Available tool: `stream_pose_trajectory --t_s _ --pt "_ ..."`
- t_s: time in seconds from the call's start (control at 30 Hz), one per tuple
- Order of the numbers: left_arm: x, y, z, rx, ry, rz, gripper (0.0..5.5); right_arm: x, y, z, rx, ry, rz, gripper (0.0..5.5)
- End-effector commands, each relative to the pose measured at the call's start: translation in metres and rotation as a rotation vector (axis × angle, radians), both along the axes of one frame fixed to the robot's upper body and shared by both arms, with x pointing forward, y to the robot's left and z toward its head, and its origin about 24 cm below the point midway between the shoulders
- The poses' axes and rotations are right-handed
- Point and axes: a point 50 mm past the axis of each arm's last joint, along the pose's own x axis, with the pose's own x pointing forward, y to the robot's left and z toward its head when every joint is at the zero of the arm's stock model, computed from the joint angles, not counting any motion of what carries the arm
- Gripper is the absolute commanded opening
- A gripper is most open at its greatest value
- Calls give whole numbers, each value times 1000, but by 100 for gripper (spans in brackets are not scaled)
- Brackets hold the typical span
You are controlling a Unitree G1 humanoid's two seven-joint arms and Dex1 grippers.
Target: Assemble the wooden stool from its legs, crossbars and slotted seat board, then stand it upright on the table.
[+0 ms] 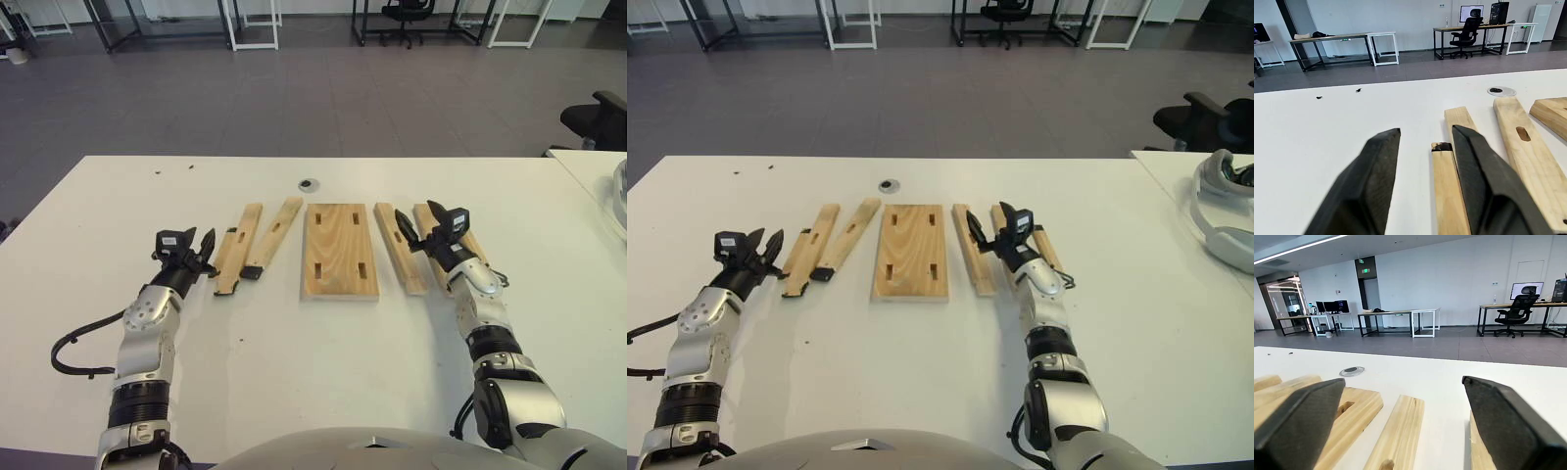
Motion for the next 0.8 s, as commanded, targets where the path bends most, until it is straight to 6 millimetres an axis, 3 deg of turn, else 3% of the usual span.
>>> stream_pose_trajectory --t_s 0.03,0.17,0.3,0.47,0.63,0.8 --pt "3 5 4 17 -1 -2 194 2 -2 4 -32 -14 10 448" --pt "3 5 6 25 -17 -23 194 -5 -11 1 -88 -19 0 448" --pt "5 7 9 78 -26 -64 194 -14 -32 1 -168 -41 -64 448" --pt "15 4 20 68 -65 -86 194 -7 -30 4 -182 -39 -44 448" --pt "33 -23 40 44 -135 -176 194 6 -25 30 -110 -116 -48 448" --pt "34 -38 42 2 -150 -215 194 11 -29 50 -115 -161 -54 448"
